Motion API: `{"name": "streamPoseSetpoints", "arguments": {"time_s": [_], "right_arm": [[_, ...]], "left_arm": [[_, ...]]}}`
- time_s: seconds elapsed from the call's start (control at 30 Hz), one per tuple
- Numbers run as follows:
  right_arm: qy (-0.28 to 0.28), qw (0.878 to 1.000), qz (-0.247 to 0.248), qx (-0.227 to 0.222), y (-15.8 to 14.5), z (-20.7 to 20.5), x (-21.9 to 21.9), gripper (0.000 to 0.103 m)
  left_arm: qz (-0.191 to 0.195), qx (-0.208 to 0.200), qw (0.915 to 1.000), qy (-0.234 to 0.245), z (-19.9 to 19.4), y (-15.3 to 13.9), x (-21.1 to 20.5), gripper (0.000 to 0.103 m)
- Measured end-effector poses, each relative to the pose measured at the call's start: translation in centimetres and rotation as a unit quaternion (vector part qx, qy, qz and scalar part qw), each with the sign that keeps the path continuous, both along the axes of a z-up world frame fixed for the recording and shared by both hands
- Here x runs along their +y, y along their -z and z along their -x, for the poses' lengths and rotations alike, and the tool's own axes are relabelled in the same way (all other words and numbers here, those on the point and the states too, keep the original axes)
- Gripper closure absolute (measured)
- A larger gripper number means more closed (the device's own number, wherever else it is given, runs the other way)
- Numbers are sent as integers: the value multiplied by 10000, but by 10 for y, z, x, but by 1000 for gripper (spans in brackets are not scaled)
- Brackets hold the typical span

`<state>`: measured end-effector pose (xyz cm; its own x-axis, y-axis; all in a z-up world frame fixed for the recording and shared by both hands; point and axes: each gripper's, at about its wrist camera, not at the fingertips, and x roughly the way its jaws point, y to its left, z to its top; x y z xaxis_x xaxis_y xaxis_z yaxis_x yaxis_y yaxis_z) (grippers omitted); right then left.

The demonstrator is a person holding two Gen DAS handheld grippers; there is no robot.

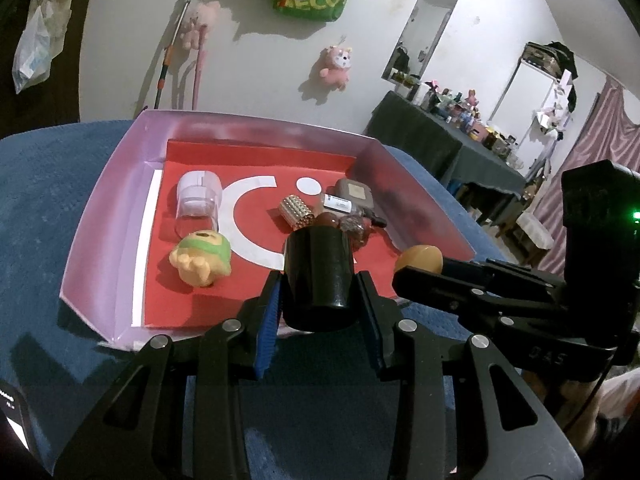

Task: Organize rigid objects
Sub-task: 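Carry the black cylinder and tan ball sponge over the red base of the box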

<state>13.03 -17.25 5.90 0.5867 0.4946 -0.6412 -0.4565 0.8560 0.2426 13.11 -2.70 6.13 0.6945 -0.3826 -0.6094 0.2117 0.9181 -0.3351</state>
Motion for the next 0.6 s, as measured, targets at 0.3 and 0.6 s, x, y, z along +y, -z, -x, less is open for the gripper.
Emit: {"name": "streamPoseSetpoints", "arguments": {"time_s": [0.3, 0.6], "right_arm": [[104, 9997, 108, 174, 10, -26, -1, 64], [152, 9985, 322, 410, 22, -44, 4, 64]], "left_arm": [[-36, 375, 9993, -42, -27, 13, 4, 69], [-120, 729, 9973, 16, -42, 29, 3, 69]]}}
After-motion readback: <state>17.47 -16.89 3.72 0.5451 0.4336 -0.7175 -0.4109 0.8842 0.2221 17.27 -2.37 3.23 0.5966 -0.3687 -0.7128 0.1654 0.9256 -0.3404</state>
